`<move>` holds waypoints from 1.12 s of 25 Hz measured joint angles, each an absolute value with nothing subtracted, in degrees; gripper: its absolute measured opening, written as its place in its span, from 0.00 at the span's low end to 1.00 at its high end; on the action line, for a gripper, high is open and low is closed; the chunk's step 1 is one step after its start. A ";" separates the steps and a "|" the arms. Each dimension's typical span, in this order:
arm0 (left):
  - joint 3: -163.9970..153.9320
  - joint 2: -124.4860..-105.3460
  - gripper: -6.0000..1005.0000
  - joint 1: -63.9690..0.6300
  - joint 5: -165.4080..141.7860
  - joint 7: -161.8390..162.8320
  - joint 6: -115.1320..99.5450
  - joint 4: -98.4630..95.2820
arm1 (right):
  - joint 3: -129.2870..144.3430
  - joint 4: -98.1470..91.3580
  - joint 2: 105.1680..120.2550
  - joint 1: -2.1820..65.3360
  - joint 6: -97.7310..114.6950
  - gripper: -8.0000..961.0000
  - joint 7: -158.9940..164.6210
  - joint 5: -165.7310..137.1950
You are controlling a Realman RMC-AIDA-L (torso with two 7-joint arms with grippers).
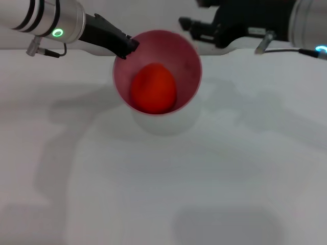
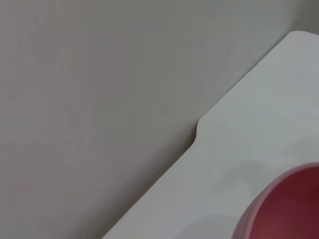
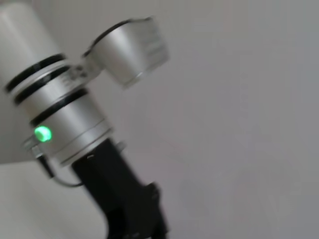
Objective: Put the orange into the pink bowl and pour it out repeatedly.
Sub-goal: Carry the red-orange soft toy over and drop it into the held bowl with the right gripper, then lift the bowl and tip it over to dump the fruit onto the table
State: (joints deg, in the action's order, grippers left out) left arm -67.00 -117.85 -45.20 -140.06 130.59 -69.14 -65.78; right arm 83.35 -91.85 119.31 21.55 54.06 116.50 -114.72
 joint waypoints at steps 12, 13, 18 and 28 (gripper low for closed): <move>-79.96 -117.81 0.05 -39.82 -139.29 128.39 -57.81 -70.37 | 80.51 -72.77 119.14 6.78 64.29 0.56 48.71 -40.36; -81.53 -117.81 0.05 -39.58 -139.42 128.14 -56.40 -70.30 | 80.12 -64.84 119.05 6.85 72.65 0.56 40.12 -30.01; -86.64 -117.85 0.05 -38.68 -140.80 127.80 -50.64 -71.13 | 78.45 -52.01 118.78 7.87 83.97 0.56 34.30 -17.04; -106.24 -117.99 0.05 -28.07 -142.00 125.82 -11.98 -74.95 | 75.88 -42.07 118.78 8.64 91.15 0.56 35.22 -10.21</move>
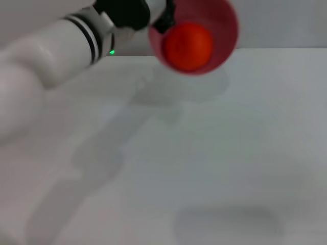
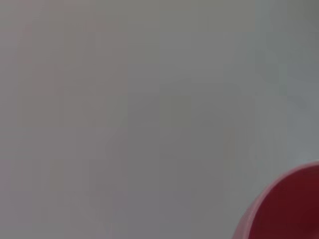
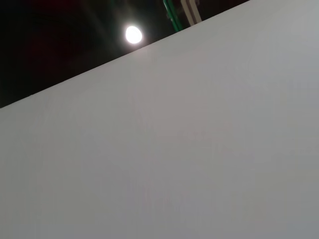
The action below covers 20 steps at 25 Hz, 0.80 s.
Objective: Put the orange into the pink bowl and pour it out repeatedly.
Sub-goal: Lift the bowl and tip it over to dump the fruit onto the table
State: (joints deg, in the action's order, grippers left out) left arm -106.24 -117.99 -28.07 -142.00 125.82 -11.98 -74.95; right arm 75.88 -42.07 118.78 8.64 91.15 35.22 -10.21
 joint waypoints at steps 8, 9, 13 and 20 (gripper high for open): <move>-122.97 -118.03 0.05 -23.26 -142.30 121.05 24.84 -66.18 | 76.12 -41.77 118.74 9.86 91.34 0.56 35.76 -9.93; -122.97 -118.03 0.05 -23.26 -142.30 121.05 24.84 -66.18 | 76.22 -41.75 118.72 10.09 91.34 0.56 35.81 -9.92; -127.65 -118.05 0.05 -22.83 -142.58 121.37 35.59 -62.52 | 76.35 -41.72 118.65 11.26 91.33 0.56 36.36 -10.07; -128.19 -117.92 0.05 -22.20 -142.60 121.42 36.42 -62.55 | 76.53 -40.38 118.57 12.82 91.31 0.56 36.70 -10.36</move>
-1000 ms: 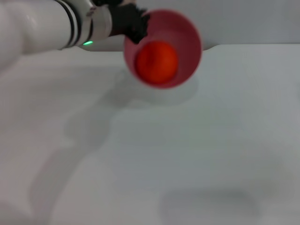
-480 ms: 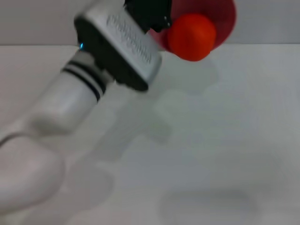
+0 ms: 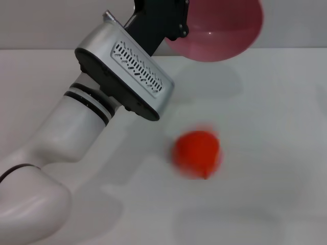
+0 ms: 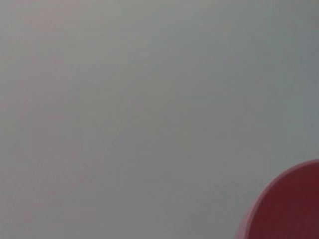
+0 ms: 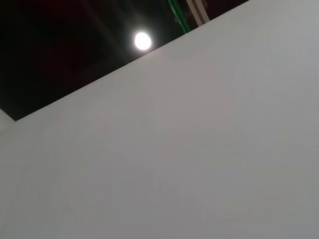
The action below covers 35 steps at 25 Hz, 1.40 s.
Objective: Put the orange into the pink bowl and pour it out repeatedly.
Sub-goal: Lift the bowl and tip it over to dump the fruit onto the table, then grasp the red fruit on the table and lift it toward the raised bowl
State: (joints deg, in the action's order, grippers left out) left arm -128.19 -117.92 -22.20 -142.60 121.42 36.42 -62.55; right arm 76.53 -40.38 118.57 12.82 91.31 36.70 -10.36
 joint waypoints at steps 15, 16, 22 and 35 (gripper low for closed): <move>-103.46 -118.06 0.05 -31.40 -138.20 133.11 -6.92 -67.94 | 77.24 -37.37 118.60 14.14 91.66 0.56 42.42 -10.59; -99.51 -117.95 0.05 -33.49 -137.54 133.61 -13.19 -67.71 | 77.32 -37.19 118.59 14.24 91.66 0.56 43.00 -10.90; -72.06 -117.47 0.05 -46.35 -139.17 130.52 -51.45 -62.42 | 76.83 -38.78 117.02 15.81 92.28 0.56 54.08 -21.66; -53.50 -114.22 0.05 -47.29 -144.92 129.56 -64.89 -63.99 | 65.57 -79.38 114.33 20.74 95.18 0.56 104.99 -86.95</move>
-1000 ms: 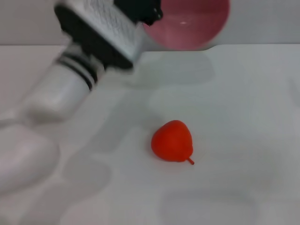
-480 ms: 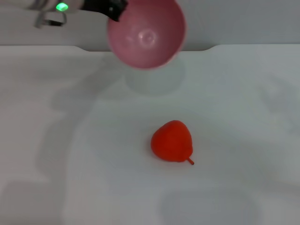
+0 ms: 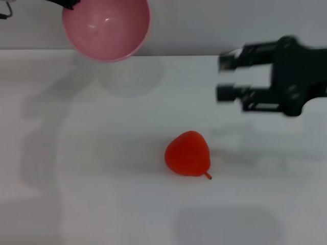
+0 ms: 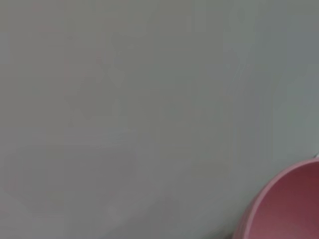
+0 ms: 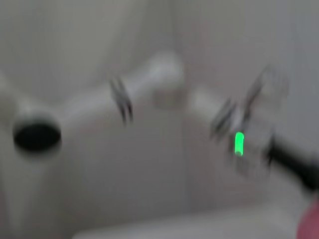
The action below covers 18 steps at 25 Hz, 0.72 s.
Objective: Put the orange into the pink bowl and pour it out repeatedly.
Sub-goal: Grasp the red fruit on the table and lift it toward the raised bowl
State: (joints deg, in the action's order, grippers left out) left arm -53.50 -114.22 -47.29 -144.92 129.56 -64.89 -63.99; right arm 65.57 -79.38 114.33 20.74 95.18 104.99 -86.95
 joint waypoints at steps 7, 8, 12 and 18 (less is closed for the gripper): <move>-53.00 -113.97 0.05 -47.31 -145.07 129.57 -64.92 -63.78 | 65.95 -79.71 117.43 31.76 96.27 0.56 120.96 -119.38; -52.99 -114.06 0.05 -47.39 -145.07 129.58 -64.93 -63.73 | 66.00 -77.21 118.16 33.31 95.05 0.56 121.00 -122.58; -53.21 -114.36 0.05 -47.63 -145.06 129.60 -64.98 -63.62 | 69.33 -65.50 118.68 38.47 88.23 0.56 121.22 -126.81; -53.50 -115.09 0.05 -47.90 -145.05 129.63 -65.42 -63.47 | 73.33 -55.77 118.64 41.59 80.25 0.56 120.99 -127.09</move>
State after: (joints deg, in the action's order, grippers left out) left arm -53.50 -115.09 -47.90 -145.05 129.63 -65.42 -63.47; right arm 73.33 -55.77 118.64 41.59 80.25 120.99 -127.09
